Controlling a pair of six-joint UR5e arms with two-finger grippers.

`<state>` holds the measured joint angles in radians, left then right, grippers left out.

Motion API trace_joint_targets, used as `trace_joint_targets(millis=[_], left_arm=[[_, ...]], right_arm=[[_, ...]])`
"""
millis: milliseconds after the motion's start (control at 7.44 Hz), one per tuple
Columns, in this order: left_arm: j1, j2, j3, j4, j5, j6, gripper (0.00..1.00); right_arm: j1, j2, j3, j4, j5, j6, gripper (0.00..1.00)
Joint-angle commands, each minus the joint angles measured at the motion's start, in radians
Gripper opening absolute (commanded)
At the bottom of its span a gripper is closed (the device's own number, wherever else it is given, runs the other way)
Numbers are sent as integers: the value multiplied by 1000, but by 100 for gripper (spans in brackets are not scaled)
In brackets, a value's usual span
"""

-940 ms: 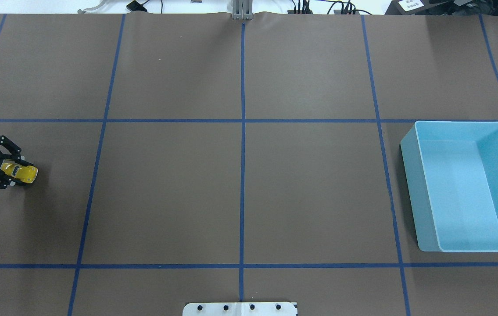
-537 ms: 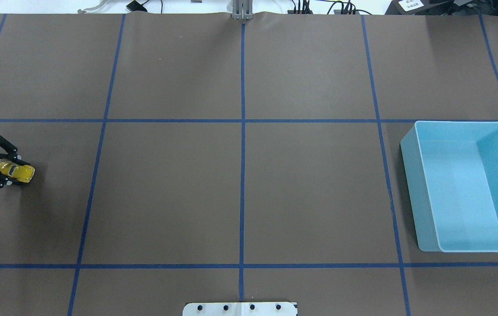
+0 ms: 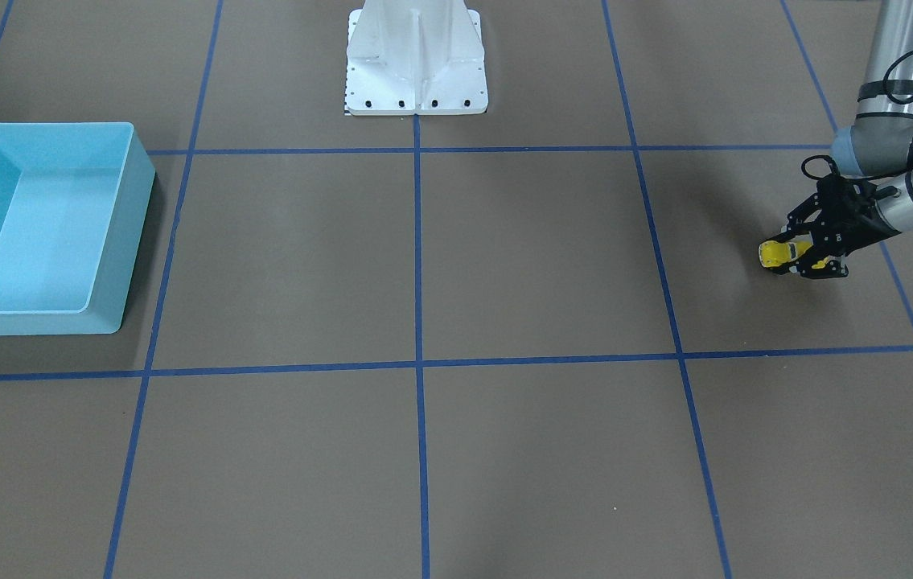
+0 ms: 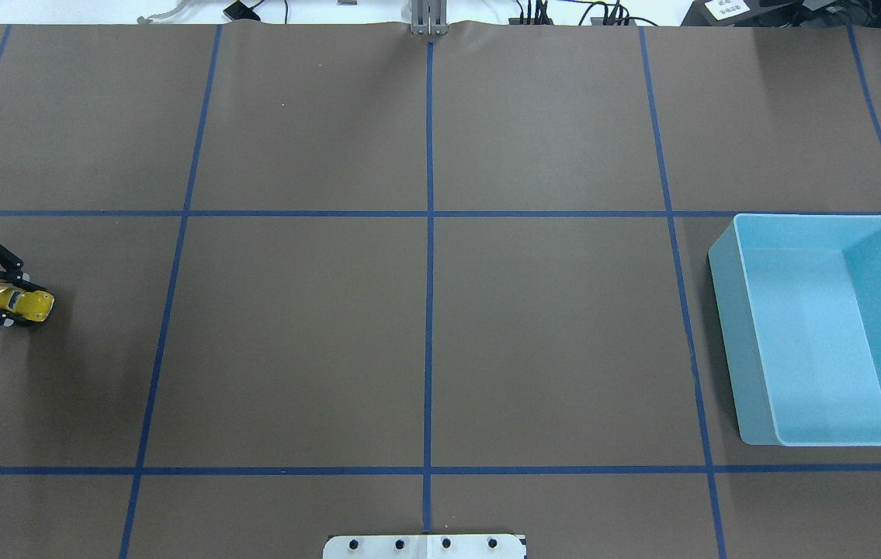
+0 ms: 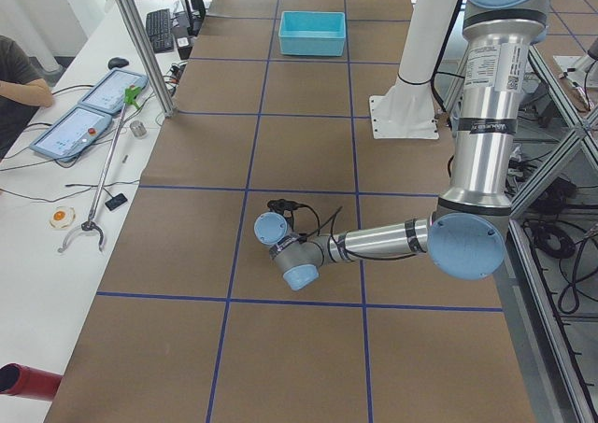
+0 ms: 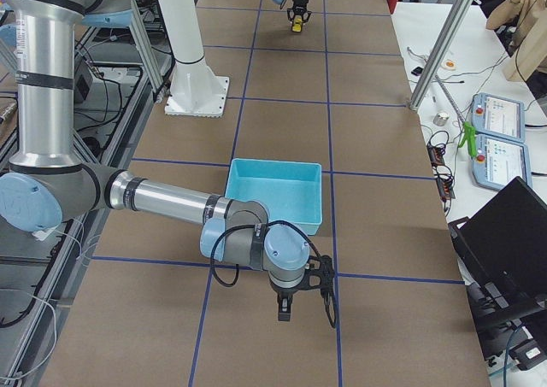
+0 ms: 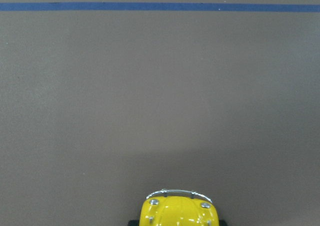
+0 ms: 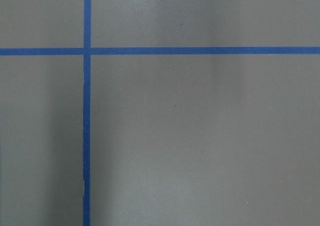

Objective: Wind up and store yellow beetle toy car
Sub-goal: 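Keep dragging the car backward to wind its motor with the left gripper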

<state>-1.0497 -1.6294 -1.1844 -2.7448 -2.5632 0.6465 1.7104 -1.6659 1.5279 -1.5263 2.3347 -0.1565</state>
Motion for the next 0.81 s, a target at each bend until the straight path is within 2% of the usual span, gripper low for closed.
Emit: trace_joint_targets(millis=[0, 672], left_arm=[[-16, -1, 34, -30, -15, 2, 0], [-36, -3, 55, -36, -18, 2, 0]], right_arm=[[0, 0, 0, 0, 0, 0, 100], [0, 0, 0, 0, 0, 0, 100]])
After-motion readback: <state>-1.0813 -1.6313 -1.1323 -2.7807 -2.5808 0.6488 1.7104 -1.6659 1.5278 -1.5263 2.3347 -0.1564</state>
